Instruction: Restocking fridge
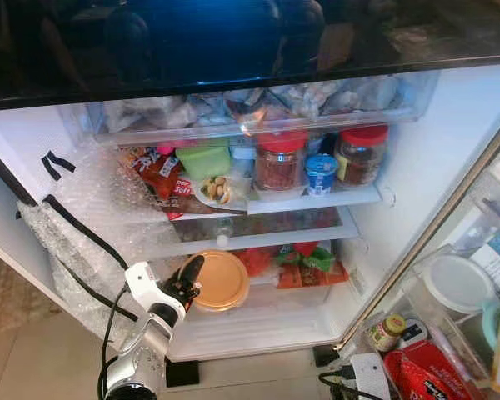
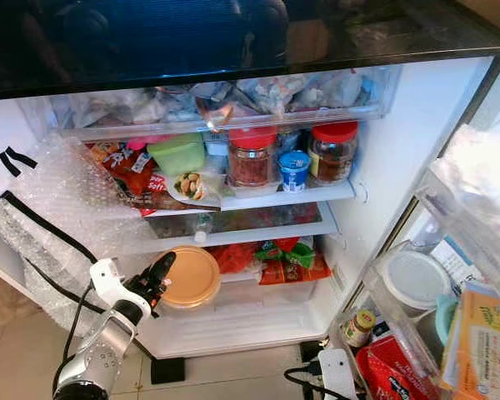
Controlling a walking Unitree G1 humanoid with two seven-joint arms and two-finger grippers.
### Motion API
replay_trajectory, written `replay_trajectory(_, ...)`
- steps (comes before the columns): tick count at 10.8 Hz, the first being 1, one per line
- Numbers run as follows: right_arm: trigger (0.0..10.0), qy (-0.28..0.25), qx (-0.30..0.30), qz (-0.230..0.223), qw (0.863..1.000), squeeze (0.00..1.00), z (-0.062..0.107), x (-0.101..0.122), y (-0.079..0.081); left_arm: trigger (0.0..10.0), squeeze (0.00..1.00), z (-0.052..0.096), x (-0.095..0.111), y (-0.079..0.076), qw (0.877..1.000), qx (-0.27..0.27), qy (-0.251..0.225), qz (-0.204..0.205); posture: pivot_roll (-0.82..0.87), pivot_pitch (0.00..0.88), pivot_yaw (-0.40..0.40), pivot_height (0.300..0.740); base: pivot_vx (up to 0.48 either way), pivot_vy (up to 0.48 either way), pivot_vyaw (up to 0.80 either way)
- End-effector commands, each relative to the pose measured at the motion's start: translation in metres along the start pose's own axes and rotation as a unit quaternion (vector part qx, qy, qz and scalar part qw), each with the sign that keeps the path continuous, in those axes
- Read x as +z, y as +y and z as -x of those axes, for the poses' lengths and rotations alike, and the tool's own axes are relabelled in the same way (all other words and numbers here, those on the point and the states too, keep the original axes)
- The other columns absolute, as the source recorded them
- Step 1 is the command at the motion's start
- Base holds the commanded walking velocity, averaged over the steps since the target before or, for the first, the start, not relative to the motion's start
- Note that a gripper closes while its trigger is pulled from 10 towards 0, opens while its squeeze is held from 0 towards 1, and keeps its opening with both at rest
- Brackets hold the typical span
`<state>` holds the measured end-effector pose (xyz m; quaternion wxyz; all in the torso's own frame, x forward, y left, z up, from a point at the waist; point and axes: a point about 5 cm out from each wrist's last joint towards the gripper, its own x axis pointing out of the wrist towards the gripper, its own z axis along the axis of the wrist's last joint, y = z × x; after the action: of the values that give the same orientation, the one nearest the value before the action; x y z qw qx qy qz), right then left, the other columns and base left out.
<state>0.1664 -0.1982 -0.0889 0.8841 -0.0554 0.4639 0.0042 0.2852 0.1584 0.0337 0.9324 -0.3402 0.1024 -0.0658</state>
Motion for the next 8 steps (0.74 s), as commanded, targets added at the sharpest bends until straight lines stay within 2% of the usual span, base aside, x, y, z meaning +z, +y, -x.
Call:
replay_trajectory(1, 10.0, 0.003, 0.002, -0.002, 1.0, 0.0, -0.0001, -0.0009, 0.002, 10.0, 0.0, -0.0021, 0.0035, -0.0009, 1.0, -0.004, -0.005, -0.001, -0.03, 0.04, 0.026, 0.715, 0.0, 0.0, 0.0)
replay_trajectory(3, 10.0, 0.003, 0.003, -0.003, 1.0, 0.0, 0.0003, -0.0019, 0.0002, 10.0, 0.0, -0.0028, 0.0031, -0.0017, 1.0, -0.006, -0.004, -0.001, -0.04, 0.041, 0.025, 0.675, 0.0, 0.0, 0.0)
replay_trajectory(8, 10.0, 0.007, 0.004, -0.002, 1.0, 0.0, 0.0016, -0.0066, -0.0007, 10.0, 0.0, -0.0027, 0.0026, -0.0017, 1.0, -0.007, -0.002, -0.002, -0.03, 0.042, 0.026, 0.67, 0.0, 0.0, 0.0)
